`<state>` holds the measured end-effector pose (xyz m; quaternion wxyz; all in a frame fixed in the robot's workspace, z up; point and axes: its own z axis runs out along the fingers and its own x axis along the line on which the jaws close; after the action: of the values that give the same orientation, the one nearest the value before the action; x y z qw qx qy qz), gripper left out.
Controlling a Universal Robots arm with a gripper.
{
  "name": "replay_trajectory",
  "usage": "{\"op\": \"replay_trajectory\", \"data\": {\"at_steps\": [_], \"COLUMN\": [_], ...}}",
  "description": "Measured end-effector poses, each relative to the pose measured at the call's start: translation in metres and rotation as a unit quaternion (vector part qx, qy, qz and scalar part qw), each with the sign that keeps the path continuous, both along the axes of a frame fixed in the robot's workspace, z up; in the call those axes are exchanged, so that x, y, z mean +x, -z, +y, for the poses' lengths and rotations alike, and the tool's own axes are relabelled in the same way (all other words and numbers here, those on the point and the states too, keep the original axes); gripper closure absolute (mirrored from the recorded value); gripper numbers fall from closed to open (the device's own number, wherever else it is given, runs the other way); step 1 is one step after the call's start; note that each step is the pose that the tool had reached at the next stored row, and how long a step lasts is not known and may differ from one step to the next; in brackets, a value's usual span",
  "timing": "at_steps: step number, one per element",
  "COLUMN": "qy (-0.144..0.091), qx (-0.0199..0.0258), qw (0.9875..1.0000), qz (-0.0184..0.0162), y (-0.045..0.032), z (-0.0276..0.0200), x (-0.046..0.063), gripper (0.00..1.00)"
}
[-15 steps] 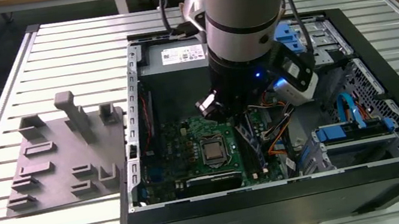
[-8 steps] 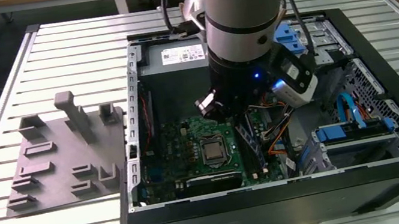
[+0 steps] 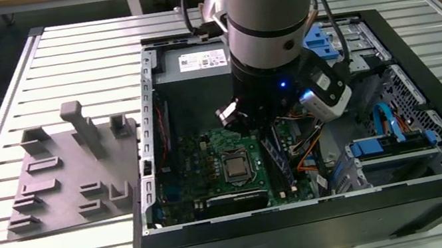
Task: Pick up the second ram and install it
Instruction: 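Insert the second ram into the second slot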
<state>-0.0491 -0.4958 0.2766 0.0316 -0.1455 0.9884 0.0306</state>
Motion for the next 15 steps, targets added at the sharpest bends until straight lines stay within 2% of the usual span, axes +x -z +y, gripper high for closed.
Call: {"op": "replay_trajectory", "data": {"at_steps": [15], "qy": [0.042], "qx": [0.0000], "qw": [0.9991], "qz": [0.0000], "y": [0.0004], "z": [0.0000], "x": [0.0000], "gripper": [0.86]}}
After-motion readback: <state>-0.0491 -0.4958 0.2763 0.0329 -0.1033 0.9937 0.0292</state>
